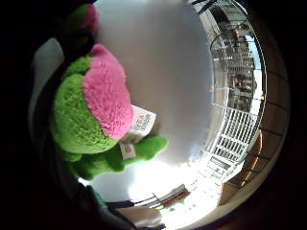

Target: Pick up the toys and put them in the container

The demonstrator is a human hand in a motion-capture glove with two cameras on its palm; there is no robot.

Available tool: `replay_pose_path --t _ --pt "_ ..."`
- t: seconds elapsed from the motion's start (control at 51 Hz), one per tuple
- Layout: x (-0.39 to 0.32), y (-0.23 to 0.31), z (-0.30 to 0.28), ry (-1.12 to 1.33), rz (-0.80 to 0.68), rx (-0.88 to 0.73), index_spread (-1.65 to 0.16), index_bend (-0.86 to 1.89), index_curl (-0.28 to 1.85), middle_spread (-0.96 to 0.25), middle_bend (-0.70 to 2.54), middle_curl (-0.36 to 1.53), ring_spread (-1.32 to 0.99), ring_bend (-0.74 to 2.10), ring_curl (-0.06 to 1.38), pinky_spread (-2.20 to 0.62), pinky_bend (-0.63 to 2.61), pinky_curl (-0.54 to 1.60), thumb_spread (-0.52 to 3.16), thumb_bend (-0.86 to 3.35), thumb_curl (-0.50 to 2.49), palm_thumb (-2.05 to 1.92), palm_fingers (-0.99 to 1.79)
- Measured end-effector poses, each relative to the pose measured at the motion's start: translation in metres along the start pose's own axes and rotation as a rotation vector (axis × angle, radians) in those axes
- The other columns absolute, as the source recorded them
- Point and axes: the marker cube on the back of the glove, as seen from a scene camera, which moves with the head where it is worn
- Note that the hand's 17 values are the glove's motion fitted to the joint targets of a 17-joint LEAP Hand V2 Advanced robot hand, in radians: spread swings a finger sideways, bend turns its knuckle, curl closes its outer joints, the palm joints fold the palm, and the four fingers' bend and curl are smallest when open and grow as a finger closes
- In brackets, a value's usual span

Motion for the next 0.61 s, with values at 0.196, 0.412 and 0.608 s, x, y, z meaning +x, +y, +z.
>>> replay_pose_path --t 0.196,0.412,0.608 --pt "-0.001 0.003 -0.004 0.003 0.015 0.04 -0.32 0.15 0.05 -0.28 1.11 0.58 -0.37 1.07 0.3 -0.42 1.19 0.33 1.07 0.38 0.6 0.91 0.87" --pt "0.0 0.0 -0.019 0.043 0.102 -0.004 -0.31 0.37 0.14 -0.25 1.19 0.59 -0.37 1.25 0.39 -0.44 0.8 0.26 1.27 0.64 0.69 1.08 1.33" --pt "-0.023 0.017 -0.072 -0.07 0.106 -0.01 -0.29 0.47 0.21 -0.27 1.09 0.58 -0.39 1.26 0.42 -0.46 0.83 0.3 1.1 0.48 0.76 0.85 1.07"
